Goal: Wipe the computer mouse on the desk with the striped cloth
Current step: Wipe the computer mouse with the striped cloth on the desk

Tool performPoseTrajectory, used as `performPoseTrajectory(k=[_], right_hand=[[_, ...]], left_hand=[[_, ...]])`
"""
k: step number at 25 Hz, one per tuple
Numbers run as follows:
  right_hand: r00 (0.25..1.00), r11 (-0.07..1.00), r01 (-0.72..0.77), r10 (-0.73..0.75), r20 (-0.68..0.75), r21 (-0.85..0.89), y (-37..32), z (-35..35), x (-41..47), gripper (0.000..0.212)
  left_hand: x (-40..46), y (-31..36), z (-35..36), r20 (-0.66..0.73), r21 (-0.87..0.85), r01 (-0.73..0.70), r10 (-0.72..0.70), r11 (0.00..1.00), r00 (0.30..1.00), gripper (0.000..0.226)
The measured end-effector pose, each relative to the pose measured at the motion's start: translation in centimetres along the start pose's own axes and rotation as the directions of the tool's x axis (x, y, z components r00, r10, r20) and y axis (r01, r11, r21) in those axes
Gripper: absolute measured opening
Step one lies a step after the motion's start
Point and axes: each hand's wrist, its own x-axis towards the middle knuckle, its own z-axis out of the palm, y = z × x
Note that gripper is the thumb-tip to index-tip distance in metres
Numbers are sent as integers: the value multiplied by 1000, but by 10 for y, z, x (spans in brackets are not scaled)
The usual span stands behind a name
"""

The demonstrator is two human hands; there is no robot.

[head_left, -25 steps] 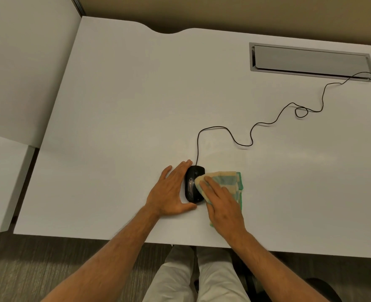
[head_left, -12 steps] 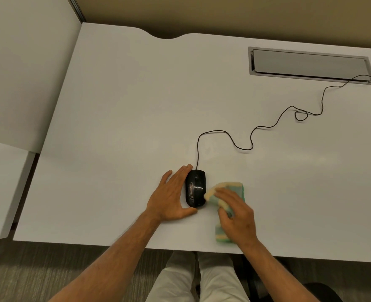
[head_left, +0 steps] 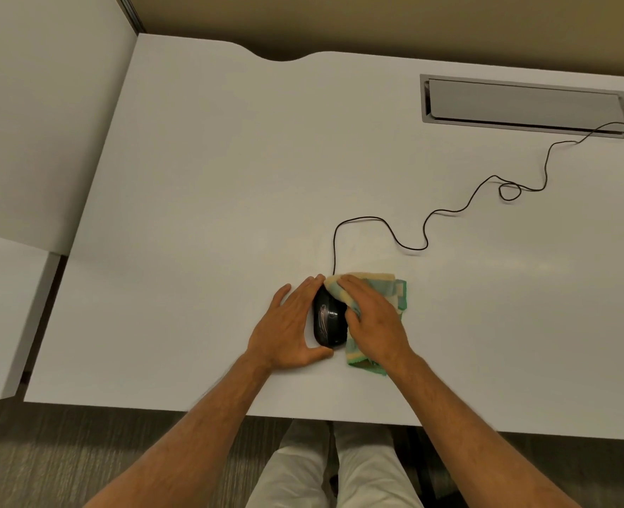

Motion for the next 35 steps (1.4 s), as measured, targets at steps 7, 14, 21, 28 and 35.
performPoseTrajectory(k=[7, 14, 21, 28, 35], right_hand=[[986, 984, 89, -109, -127, -155, 2, 24, -60, 58], [976, 952, 198, -215, -47, -232, 13, 17, -89, 36], [961, 994, -46, 70, -268, 95, -6, -24, -11, 48], [1000, 994, 12, -11, 16, -109, -14, -8, 3, 51], [998, 996, -59, 60, 20, -68, -8, -17, -42, 43]], left_hand=[[-1, 2, 0, -16, 7, -18, 18, 1000, 1000, 122], [-1, 3, -1, -11, 18, -16, 16, 1000, 1000, 124], [0, -1, 0, 10, 33, -10, 10, 999, 1000, 124], [0, -4, 3, -23, 18, -26, 27, 999, 999, 124], [0, -5, 3, -13, 31, -46, 47, 998, 999, 124]])
